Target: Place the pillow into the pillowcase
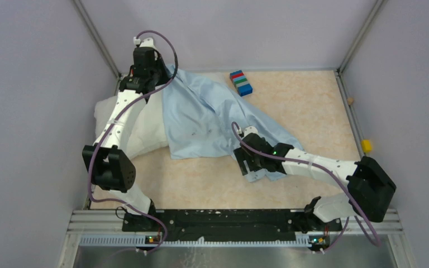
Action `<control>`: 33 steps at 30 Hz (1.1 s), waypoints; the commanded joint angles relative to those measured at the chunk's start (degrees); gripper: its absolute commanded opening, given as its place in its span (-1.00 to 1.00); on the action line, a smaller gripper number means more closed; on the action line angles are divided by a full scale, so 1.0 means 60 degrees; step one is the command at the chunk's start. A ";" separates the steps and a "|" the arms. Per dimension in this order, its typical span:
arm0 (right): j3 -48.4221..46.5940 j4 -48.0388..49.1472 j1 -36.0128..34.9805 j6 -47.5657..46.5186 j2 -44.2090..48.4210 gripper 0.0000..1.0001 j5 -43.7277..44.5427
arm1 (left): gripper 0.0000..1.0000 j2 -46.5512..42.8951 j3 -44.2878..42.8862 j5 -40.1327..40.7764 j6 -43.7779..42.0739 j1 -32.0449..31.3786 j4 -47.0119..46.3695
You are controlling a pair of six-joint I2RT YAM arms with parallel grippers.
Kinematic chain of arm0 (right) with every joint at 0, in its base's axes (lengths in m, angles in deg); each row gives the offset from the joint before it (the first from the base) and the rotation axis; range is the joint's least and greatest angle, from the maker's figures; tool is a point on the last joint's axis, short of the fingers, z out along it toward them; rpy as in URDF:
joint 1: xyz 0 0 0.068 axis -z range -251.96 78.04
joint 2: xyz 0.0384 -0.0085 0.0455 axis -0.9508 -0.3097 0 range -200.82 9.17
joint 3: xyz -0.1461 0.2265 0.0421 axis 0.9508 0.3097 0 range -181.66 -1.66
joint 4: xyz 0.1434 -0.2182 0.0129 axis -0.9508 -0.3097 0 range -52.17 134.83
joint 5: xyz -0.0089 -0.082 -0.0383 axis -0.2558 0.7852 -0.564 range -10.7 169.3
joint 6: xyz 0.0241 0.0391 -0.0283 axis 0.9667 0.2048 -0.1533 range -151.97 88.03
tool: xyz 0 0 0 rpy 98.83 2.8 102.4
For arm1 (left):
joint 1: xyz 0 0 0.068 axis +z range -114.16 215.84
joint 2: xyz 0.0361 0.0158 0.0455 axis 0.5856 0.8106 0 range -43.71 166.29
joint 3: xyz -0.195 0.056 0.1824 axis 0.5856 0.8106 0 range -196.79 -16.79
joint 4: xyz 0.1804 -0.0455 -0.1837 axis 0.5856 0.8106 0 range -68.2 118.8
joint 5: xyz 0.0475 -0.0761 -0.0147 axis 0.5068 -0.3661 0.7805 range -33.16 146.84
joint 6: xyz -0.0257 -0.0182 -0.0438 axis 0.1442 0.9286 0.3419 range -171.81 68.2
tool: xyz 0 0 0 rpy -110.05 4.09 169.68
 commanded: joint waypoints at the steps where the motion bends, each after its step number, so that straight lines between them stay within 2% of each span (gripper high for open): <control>1: -0.0217 0.1018 -0.0546 0.0683 -0.0633 0.56 0.1115 | -1.00 -0.0556 0.0008 -0.0228 0.0122 0.0031 -0.0483; 4: -0.0619 0.0691 -0.0622 0.0738 -0.1354 0.38 0.1413 | -1.00 -0.0522 -0.0002 -0.0305 0.0100 0.0031 -0.0487; 5: -0.1011 0.0352 -0.0620 0.0754 -0.1517 0.20 0.1776 | -1.00 -0.0530 0.0001 -0.0312 0.0073 0.0031 -0.0480; 8: -0.2063 -0.0891 -0.0469 0.0534 -0.1495 -0.69 0.2823 | -1.00 -0.0635 0.0107 -0.0299 0.0007 0.0031 -0.0506; 9: -0.2464 -0.1260 -0.0350 0.0443 -0.1354 -0.89 0.2967 | -1.00 -0.0680 0.0141 -0.0299 -0.0006 0.0031 -0.0539; 10: -0.2838 -0.1586 -0.0193 0.0329 -0.1146 -1.00 0.3066 | -1.00 -0.0724 0.0164 -0.0288 -0.0017 0.0031 -0.0543; 17: -0.5781 -0.2835 0.0731 -0.0920 0.0238 -1.00 0.2976 | -1.00 -0.0919 0.0119 -0.0371 -0.0173 0.0031 -0.0573; 22: -0.7557 -0.3037 0.1635 -0.1798 0.0910 -1.00 0.1683 | -1.00 -0.1032 -0.0006 -0.0491 -0.0257 0.0017 -0.0585; 28: -0.8715 -0.2685 0.1659 -0.2659 0.1602 -1.00 0.0419 | -1.00 -0.1240 -0.0010 -0.0972 -0.0380 -0.0186 -0.0697; 31: -0.9079 -0.2586 0.1659 -0.2754 0.1876 -1.00 0.0947 | -1.00 -0.1541 0.0095 -0.0978 -0.0434 -0.0302 -0.0842; 33: -0.9500 -0.2772 0.1660 -0.2603 0.1795 -1.00 0.2407 | -1.00 -0.1754 0.0055 -0.1142 -0.0420 -0.0306 -0.0885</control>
